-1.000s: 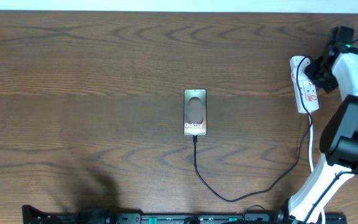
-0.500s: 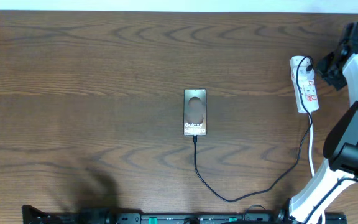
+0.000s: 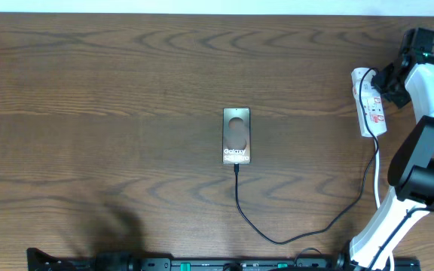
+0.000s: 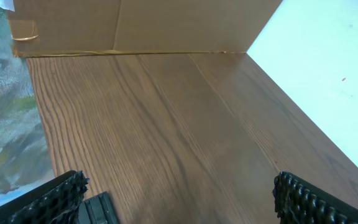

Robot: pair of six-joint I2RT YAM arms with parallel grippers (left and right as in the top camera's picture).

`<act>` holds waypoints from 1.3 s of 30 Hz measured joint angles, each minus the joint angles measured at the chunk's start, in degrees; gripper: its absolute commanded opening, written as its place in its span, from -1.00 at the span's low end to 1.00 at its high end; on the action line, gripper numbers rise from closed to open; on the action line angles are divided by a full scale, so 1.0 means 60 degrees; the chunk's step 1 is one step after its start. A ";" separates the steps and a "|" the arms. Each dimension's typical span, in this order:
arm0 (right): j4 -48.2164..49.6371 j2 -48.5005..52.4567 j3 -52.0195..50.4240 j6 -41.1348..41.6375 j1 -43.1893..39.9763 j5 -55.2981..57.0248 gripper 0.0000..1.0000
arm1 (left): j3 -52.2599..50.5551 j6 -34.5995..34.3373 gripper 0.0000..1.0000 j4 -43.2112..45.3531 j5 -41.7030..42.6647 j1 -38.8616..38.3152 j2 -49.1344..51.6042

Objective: Plug charger to phone and switch on socket

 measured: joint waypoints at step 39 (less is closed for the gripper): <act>-0.0186 0.0561 -0.0073 -0.0011 0.0499 0.0696 -0.98 | 0.0000 0.0000 0.96 -0.0004 0.0000 0.0000 0.0000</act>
